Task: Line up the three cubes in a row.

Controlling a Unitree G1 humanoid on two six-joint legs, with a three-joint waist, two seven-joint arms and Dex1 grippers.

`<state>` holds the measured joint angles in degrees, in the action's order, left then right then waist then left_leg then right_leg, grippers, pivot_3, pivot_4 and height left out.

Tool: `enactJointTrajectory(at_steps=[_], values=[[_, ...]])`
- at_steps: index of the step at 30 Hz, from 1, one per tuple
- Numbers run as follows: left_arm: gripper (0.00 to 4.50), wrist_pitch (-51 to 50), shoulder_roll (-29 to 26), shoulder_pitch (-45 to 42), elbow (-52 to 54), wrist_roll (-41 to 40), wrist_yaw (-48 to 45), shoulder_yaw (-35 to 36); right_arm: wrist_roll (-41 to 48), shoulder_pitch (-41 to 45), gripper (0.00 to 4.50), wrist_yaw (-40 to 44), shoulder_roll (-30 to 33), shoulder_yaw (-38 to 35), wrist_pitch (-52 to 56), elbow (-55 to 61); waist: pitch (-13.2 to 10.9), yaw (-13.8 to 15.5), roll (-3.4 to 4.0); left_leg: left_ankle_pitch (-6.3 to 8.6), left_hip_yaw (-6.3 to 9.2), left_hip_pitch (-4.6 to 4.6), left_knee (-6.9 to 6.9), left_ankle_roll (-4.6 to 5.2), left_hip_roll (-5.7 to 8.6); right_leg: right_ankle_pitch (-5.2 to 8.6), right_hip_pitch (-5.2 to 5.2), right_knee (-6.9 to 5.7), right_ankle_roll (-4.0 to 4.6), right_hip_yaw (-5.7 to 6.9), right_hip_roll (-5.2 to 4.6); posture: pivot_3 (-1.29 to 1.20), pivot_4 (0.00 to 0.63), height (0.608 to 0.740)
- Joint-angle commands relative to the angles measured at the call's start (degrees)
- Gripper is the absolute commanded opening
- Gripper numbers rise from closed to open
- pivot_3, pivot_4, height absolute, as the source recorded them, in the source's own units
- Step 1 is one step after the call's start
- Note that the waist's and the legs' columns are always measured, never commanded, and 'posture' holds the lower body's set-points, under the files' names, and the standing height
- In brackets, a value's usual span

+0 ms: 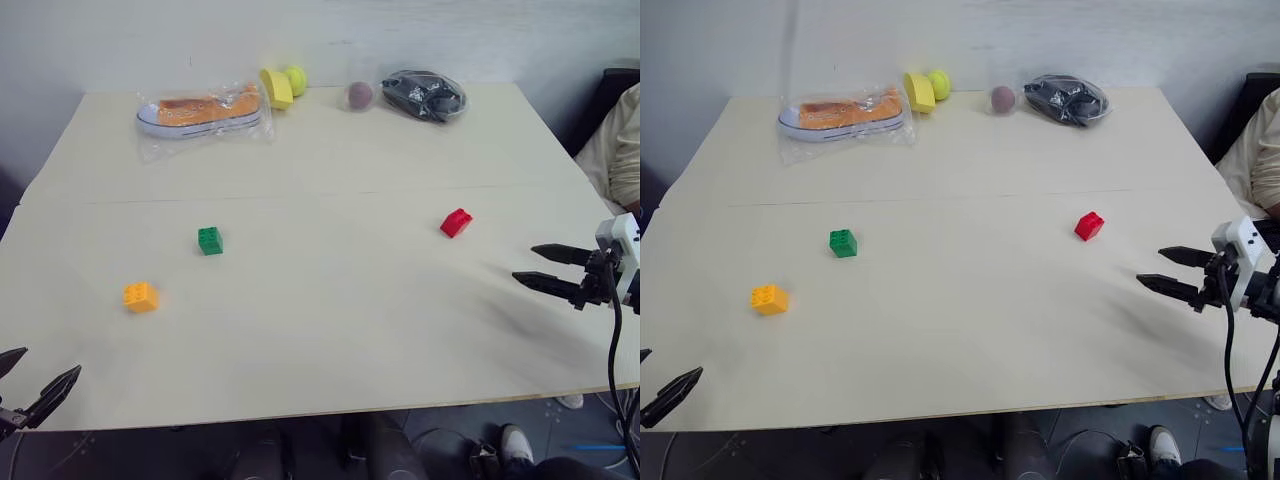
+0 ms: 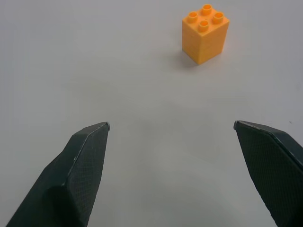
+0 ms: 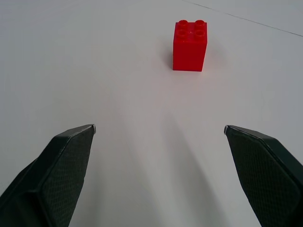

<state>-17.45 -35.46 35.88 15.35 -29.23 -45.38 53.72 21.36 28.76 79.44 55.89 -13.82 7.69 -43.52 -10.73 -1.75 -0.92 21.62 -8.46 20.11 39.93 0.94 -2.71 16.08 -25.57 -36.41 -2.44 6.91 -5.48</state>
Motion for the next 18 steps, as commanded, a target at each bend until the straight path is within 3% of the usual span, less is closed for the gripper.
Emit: enactJointTrajectory(at_steps=[1, 18], values=[[4.44, -0.31, -0.76, -0.51, 0.42, -1.31, 0.46, 1.58, 0.06, 0.76, 4.5, 0.45, 2.35, -2.12, -1.04, -0.93, 0.0, 0.01, 0.0, 0.0, 0.0, 0.0, 0.0, 0.0, 0.0, 0.0, 0.0, 0.0, 0.0, 0.0, 0.0, 0.0, 0.15, 0.74], [4.44, -1.05, -0.41, -0.79, 1.66, -0.09, 2.43, 0.58, -0.79, 1.18, 4.5, -0.43, 1.88, -1.94, -2.51, -1.6, 0.0, 0.03, 0.01, 0.0, -0.01, 0.0, 0.0, -0.01, 0.01, 0.0, 0.0, -0.01, 0.0, -0.01, -0.01, 0.0, 0.15, 0.74]])
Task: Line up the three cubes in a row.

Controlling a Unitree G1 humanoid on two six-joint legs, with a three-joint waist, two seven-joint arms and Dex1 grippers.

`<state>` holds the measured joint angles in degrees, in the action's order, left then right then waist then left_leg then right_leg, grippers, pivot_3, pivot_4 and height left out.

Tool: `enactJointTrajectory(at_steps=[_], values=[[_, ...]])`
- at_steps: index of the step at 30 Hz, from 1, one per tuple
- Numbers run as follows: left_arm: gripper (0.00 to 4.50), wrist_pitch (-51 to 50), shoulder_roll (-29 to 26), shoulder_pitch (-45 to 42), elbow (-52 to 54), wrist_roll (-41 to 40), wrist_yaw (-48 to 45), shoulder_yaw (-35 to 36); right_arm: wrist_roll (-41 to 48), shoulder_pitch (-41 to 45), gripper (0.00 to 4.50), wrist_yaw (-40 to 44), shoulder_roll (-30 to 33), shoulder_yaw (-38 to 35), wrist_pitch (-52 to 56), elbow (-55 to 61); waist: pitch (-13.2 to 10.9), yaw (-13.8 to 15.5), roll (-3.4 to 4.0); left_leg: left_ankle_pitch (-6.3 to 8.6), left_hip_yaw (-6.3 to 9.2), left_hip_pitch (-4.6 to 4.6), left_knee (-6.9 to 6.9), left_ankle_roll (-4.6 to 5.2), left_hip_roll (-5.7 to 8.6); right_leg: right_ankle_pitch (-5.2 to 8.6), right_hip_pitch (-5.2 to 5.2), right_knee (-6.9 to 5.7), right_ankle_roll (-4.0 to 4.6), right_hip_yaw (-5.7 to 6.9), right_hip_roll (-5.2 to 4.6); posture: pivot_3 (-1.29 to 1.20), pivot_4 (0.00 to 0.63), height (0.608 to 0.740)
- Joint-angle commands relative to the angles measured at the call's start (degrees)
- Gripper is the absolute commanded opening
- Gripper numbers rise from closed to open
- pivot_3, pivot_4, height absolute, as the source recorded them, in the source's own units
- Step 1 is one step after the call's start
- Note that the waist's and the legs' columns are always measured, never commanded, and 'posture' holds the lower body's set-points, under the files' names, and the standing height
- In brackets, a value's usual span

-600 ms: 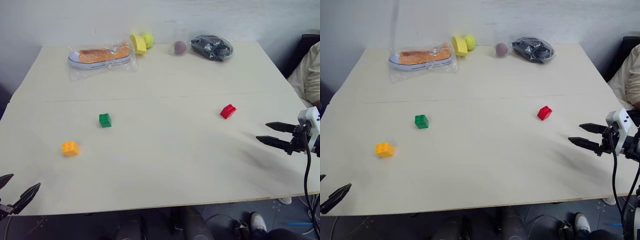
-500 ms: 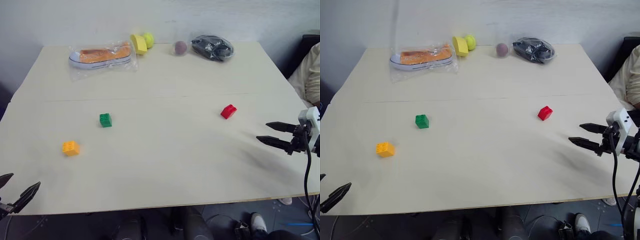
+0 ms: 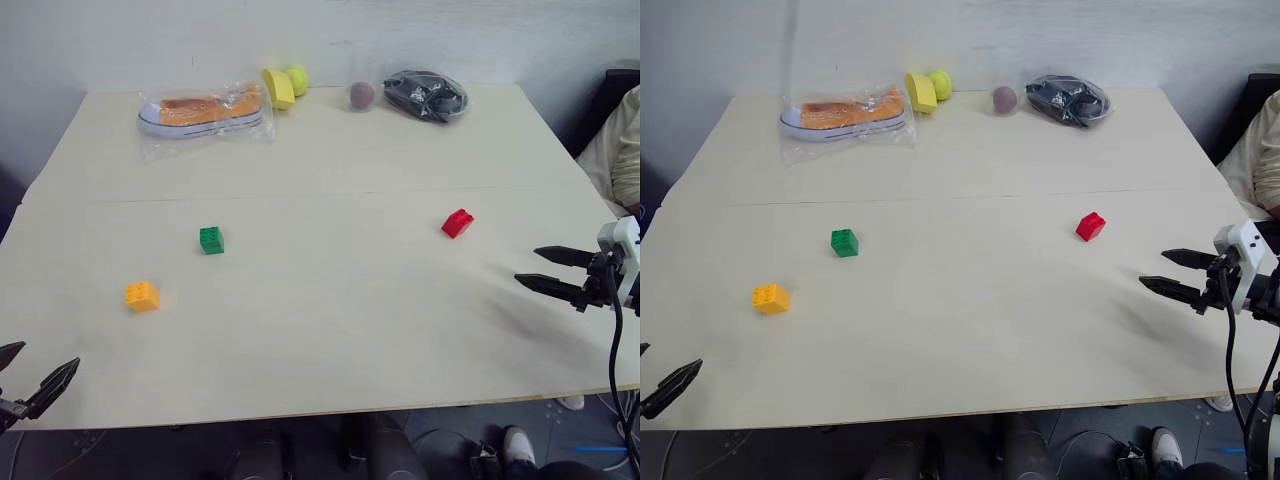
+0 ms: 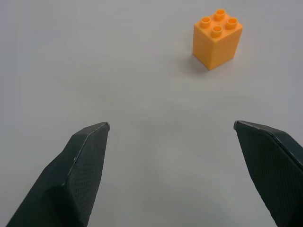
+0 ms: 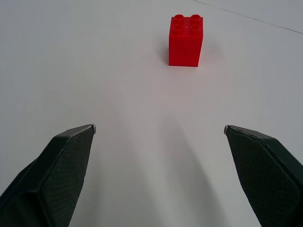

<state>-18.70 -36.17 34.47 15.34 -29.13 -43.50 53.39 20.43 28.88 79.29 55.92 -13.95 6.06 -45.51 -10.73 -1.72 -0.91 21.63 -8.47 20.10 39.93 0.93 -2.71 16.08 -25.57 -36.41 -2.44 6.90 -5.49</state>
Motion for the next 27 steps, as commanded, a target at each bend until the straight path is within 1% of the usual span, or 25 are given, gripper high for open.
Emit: enactJointTrajectory(at_steps=[1, 5, 8, 9, 13, 15, 18, 20, 21, 24, 27], values=[[4.44, 0.16, 0.46, 0.78, 2.01, -0.2, 0.68, 0.88, 0.13, 1.12, 4.5, -0.39, 1.83, -1.88, -0.92, 0.44, 0.0, 0.0, 0.0, 0.0, 0.0, 0.0, 0.0, 0.0, 0.0, 0.0, 0.0, 0.0, 0.0, 0.0, 0.0, 0.0, 0.15, 0.74], [4.44, -1.44, 0.41, 0.57, 3.69, -1.1, 1.26, 0.61, -0.04, 1.79, 4.5, -1.34, 1.73, -1.73, 0.08, 0.69, 0.0, 0.01, 0.0, 0.0, 0.0, 0.0, 0.0, 0.0, 0.0, 0.0, 0.0, 0.0, 0.0, 0.0, 0.0, 0.0, 0.15, 0.74], [4.44, -4.43, -1.29, -0.75, 5.46, -3.21, 0.64, 0.08, -0.6, 3.34, 4.5, -2.14, 1.41, -0.85, 0.59, 1.39, 0.0, 0.0, 0.02, 0.0, -0.01, 0.0, 0.0, 0.0, 0.01, 0.0, 0.0, -0.01, 0.0, -0.02, 0.0, 0.0, 0.15, 0.74], [4.44, -5.57, -2.19, -1.33, 6.3, -4.12, 0.14, -0.29, -0.89, 4.07, 4.5, -2.36, 1.16, -0.43, 0.5, 1.62, 0.0, 0.0, 0.02, -0.01, 0.0, -0.01, 0.0, -0.01, 0.0, 0.0, 0.0, -0.02, 0.0, -0.01, 0.0, 0.0, 0.15, 0.74], [4.44, -11.95, -8.94, -6.46, 11.69, -10.9, -3.65, -4.08, -4.34, 11.19, 4.5, -6.76, -1.71, 3.06, 1.22, 0.55, -0.02, -0.02, 0.05, -0.03, 0.0, -0.01, 0.08, -0.04, 0.01, 0.0, 0.0, -0.11, 0.0, -0.03, -0.01, 0.0, 0.15, 0.74], [4.44, -15.56, -13.29, -11.16, 13.99, -15.16, -4.87, -7.21, -6.92, 15.59, 4.5, -9.97, -3.69, 5.19, 1.78, -1.77, -0.04, -0.09, 0.11, -0.06, 0.0, -0.02, 0.07, -0.09, 0.01, -0.01, 0.0, -0.13, 0.01, -0.04, -0.01, 0.0, 0.15, 0.74], [4.44, -19.56, -19.52, -21.08, 15.92, -20.38, -6.1, -13.97, -10.65, 22.41, 4.5, -14.73, -7.35, 8.23, 2.85, -7.43, -0.09, -0.09, 0.2, -0.1, 0.0, 0.02, 0.05, -0.16, 0.01, 0.0, -0.05, -0.15, 0.03, -0.04, 0.02, 0.0, 0.15, 0.74], [4.44, -21.02, -21.6, -26.39, 15.93, -21.8, -6.21, -17.67, -12.11, 25.17, 4.5, -15.88, -9.11, 9.17, 1.99, -10.56, -0.11, -0.15, 0.24, -0.16, -0.02, 0.08, 0.06, -0.15, 0.02, 0.0, -0.08, -0.14, 0.03, -0.04, 0.04, 0.0, 0.15, 0.74], [4.44, -21.51, -22.72, -30.94, 16.24, -22.61, -6.16, -21.1, -12.83, 27.0, 4.5, -16.79, -10.7, 9.78, 1.93, -12.53, -0.17, -0.15, 0.33, -0.17, -0.02, 0.08, 0.06, -0.14, 0.03, 0.0, -0.08, -0.14, 0.02, -0.04, 0.05, 0.0, 0.15, 0.74], [4.44, -23.03, -23.77, -40.5, 16.82, -24.33, -5.64, -27.67, -14.69, 30.59, 4.5, -19.26, -13.67, 10.81, 1.87, -17.01, -0.2, -0.11, 0.37, -0.2, -0.06, 0.13, 0.05, -0.1, 0.05, -0.01, -0.08, -0.14, 0.01, -0.04, 0.1, 0.0, 0.15, 0.74], [4.44, -24.43, -23.4, -46.53, 17.65, -25.85, -5.41, -31.48, -16.94, 32.58, 4.5, -22.51, -15.27, 11.79, 1.44, -20.43, -0.21, -0.1, 0.39, -0.22, -0.08, 0.14, 0.07, -0.08, 0.06, -0.02, -0.08, -0.38, -0.02, -0.05, 0.12, 0.0, 0.15, 0.74]])
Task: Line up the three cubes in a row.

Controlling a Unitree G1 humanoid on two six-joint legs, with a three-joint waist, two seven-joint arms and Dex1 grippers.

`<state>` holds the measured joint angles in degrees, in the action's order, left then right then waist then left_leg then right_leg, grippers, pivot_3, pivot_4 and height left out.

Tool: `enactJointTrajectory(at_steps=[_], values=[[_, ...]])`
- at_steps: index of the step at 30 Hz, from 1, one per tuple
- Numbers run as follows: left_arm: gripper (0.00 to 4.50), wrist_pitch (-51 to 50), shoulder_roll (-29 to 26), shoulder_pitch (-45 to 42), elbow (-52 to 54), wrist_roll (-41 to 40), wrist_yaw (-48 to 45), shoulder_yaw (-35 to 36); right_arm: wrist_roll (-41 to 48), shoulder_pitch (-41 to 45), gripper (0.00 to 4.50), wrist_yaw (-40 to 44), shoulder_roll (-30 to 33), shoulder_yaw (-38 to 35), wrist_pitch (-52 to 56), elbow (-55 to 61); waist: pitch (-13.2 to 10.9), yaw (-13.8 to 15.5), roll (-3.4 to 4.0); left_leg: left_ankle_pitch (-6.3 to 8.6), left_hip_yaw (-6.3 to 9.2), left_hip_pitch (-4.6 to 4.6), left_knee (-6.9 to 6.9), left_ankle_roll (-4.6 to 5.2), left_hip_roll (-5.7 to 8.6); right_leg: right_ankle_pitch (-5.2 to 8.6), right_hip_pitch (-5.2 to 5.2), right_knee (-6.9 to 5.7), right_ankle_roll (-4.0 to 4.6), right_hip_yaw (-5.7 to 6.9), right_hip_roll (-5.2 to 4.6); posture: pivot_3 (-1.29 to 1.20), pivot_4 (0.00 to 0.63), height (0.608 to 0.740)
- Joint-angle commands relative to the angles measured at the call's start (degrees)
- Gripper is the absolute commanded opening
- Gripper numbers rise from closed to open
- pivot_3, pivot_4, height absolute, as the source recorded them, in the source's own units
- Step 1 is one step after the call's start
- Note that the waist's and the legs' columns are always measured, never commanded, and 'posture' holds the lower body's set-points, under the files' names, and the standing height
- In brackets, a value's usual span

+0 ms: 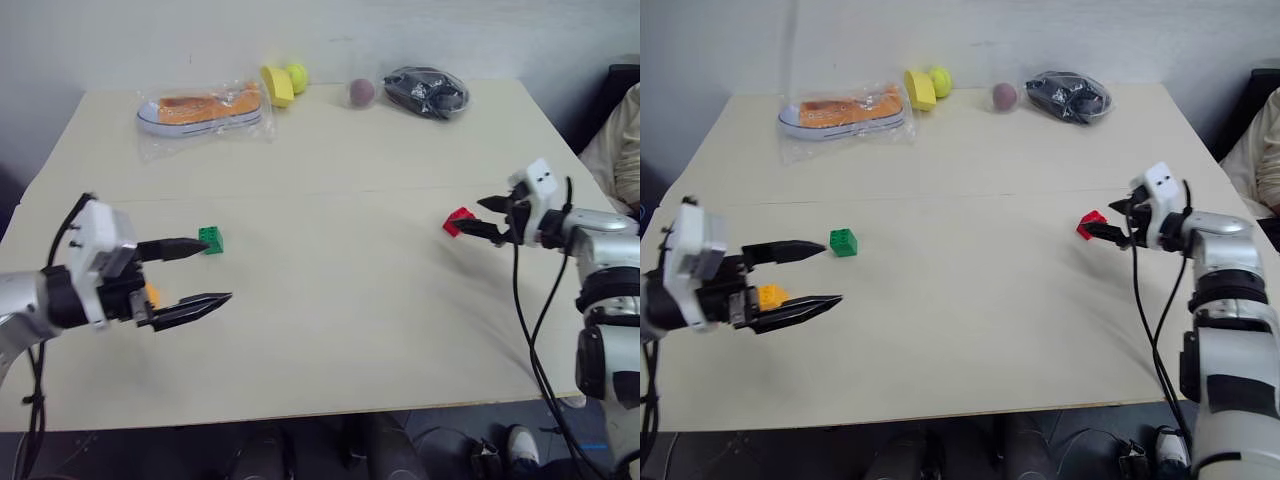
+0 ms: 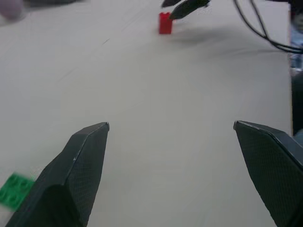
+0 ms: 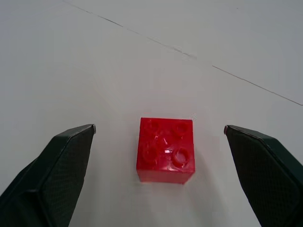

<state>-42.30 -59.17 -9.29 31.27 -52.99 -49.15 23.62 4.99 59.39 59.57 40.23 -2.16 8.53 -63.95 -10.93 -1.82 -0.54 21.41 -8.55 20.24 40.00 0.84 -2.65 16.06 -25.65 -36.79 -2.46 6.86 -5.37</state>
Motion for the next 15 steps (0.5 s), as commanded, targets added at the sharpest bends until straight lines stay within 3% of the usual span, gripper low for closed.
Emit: enactJointTrajectory(at_steps=[1, 4, 7, 13, 14, 15], values=[[4.44, -1.12, -0.37, -3.84, 2.07, -2.16, 0.22, -2.47, -1.95, 2.51, 4.5, -3.76, 0.1, -0.03, -1.05, -2.81, -0.01, 0.01, 0.02, 0.0, 0.0, 0.0, 0.0, 0.0, 0.0, 0.0, 0.0, -0.02, 0.0, -0.01, 0.0, 0.0, 0.15, 0.74], [4.44, -1.57, -0.06, -7.08, 3.37, -2.8, 0.35, -4.83, -2.76, 3.66, 4.5, -5.86, -0.97, -0.35, -0.64, -4.94, -0.01, 0.0, 0.02, -0.01, 0.0, 0.01, 0.02, 0.0, 0.0, 0.0, 0.0, -0.03, 0.0, -0.01, 0.02, 0.0, 0.15, 0.74], [4.5, -2.1, 0.33, -9.28, 3.67, -3.46, 0.54, -6.07, -3.53, 3.88, 3.89, -7.1, -1.67, -0.35, -0.74, -6.12, -0.01, -0.07, 0.02, -0.03, 0.0, -0.02, 0.06, -0.03, 0.0, 0.0, 0.01, -0.06, -0.01, -0.05, 0.04, 0.0, 0.15, 0.74], [4.5, -2.19, -0.12, -10.77, 2.81, -3.35, -1.14, -6.77, -3.65, 3.47, 1.76, -5.03, -2.64, -0.66, -1.6, -5.95, -0.03, 0.02, 0.05, -0.08, 0.02, -0.03, 0.05, -0.09, -0.02, 0.0, 0.01, -0.09, 0.0, -0.06, 0.09, 0.0, 0.15, 0.74], [4.5, -2.09, -0.09, -10.83, 2.62, -3.12, -1.42, -6.83, -3.64, 3.41, 1.47, -4.74, -2.64, -0.68, -1.69, -5.85, -0.03, 0.02, 0.05, -0.08, 0.01, -0.03, 0.05, -0.09, -0.02, 0.0, 0.01, -0.09, -0.01, -0.07, 0.09, 0.0, 0.15, 0.74], [4.5, -1.92, 0.0, -11.05, 2.38, -2.83, -1.68, -7.01, -3.64, 3.31, 1.5, -4.02, -2.52, -0.61, -1.89, -5.59, -0.03, 0.02, 0.05, -0.09, 0.02, -0.03, 0.05, -0.09, -0.02, 0.0, 0.01, -0.09, -0.01, -0.07, 0.09, 0.0, 0.15, 0.74]])
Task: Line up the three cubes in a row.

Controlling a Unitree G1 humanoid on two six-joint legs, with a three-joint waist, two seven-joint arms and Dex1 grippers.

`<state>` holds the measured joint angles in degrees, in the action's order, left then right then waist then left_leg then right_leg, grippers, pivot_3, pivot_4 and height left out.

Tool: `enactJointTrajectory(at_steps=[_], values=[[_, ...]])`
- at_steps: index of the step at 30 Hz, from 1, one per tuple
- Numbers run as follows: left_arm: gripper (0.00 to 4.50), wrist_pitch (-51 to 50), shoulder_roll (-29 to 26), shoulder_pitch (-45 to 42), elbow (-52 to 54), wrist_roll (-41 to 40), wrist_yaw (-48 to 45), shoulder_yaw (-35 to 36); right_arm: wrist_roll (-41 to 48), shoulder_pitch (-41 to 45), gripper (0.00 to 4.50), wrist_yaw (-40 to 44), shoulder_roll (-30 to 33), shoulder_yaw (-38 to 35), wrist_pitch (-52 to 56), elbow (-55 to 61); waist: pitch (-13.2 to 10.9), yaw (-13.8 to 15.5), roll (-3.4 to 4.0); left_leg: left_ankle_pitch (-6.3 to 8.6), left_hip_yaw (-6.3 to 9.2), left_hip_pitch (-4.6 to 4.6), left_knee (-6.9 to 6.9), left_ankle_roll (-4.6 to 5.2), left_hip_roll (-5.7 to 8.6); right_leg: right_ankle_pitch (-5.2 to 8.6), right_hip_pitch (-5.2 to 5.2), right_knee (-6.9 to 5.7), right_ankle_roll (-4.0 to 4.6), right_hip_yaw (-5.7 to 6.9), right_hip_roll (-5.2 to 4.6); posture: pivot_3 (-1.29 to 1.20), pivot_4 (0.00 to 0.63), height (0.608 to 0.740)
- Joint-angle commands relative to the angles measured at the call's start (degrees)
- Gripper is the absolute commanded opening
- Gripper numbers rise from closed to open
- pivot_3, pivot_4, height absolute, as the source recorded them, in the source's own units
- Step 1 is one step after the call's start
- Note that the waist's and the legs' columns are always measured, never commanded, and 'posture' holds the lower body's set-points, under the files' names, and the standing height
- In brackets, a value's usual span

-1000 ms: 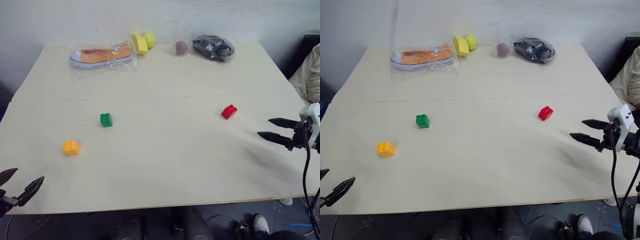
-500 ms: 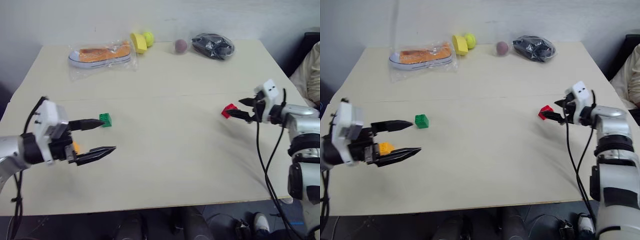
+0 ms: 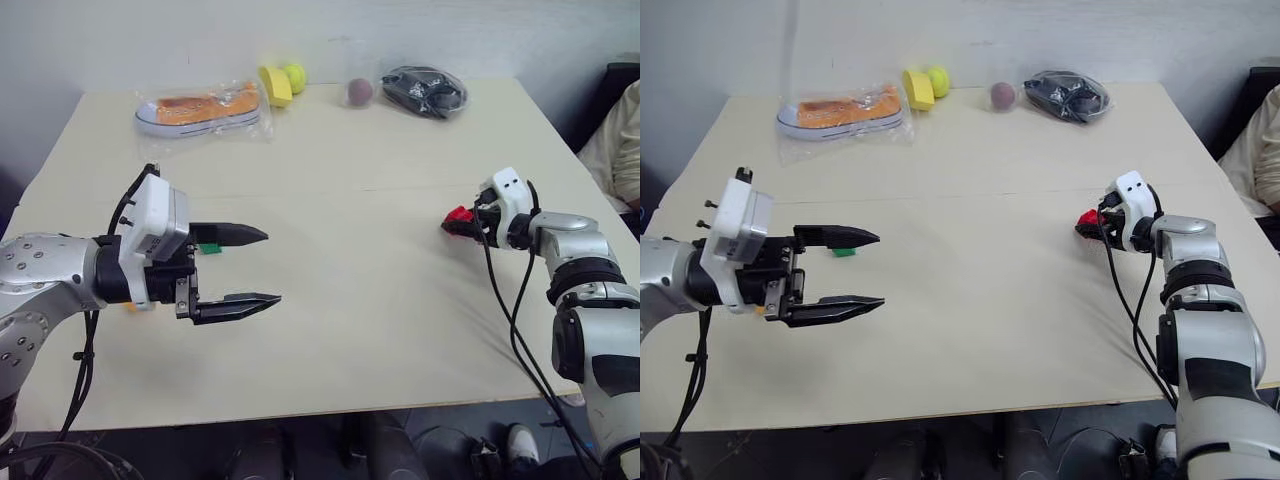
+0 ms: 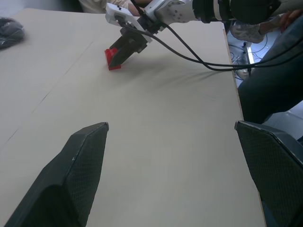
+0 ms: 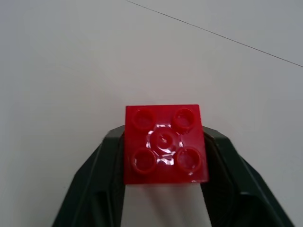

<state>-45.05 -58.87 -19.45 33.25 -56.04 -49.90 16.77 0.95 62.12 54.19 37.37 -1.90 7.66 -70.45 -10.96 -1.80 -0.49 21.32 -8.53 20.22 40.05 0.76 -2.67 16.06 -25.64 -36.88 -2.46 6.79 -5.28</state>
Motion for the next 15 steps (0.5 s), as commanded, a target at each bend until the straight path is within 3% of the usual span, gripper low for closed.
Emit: enactJointTrajectory(at_steps=[1, 5, 9, 11, 15], values=[[4.5, 0.96, -0.2, -1.07, 0.17, 0.47, -1.12, -0.35, 0.46, 0.46, 1.5, 2.22, 0.52, -0.84, -1.32, 1.28, 0.0, 0.0, 0.0, 0.0, 0.0, 0.0, 0.0, 0.0, 0.0, 0.0, 0.0, 0.0, 0.0, 0.0, 0.0, 0.0, 0.15, 0.74], [4.5, 1.36, 0.02, -1.71, -0.73, 1.01, -1.81, -0.97, 2.31, -0.33, 1.5, 10.71, 1.31, -1.12, -2.54, 5.66, 0.0, 0.03, 0.0, 0.0, 0.0, 0.0, 0.0, 0.0, 0.0, 0.0, 0.0, 0.0, 0.0, -0.01, 0.0, 0.0, 0.15, 0.74], [4.5, 2.32, 0.04, -1.17, -1.66, 2.26, -3.94, -2.21, 10.01, -10.89, 1.5, 27.73, 2.59, 0.68, 3.43, 32.23, 0.0, 0.22, 0.01, 0.0, 0.07, 0.02, -0.02, -0.01, -0.03, 0.0, 0.01, 0.02, -0.01, 0.01, 0.06, 0.0, 0.15, 0.74], [4.5, 3.52, 0.15, -0.34, -2.43, 3.99, -5.59, -3.4, 13.96, -19.31, 1.5, 30.99, 3.77, 2.34, 7.59, 49.65, 0.0, 0.45, 0.01, 0.0, 0.11, 0.03, -0.02, -0.02, -0.04, 0.0, 0.01, 0.02, -0.01, 0.03, 0.08, 0.0, 0.15, 0.74], [4.5, 6.47, -0.8, 1.59, -3.31, 8.16, -9.92, -5.65, 16.41, -31.79, 1.5, 33.06, 5.99, 5.3, 7.34, 70.37, 0.0, 0.56, 0.01, 0.01, 0.1, 0.02, 0.02, -0.04, -0.01, 0.0, 0.04, 0.02, -0.01, 0.03, 0.09, 0.0, 0.15, 0.74]])
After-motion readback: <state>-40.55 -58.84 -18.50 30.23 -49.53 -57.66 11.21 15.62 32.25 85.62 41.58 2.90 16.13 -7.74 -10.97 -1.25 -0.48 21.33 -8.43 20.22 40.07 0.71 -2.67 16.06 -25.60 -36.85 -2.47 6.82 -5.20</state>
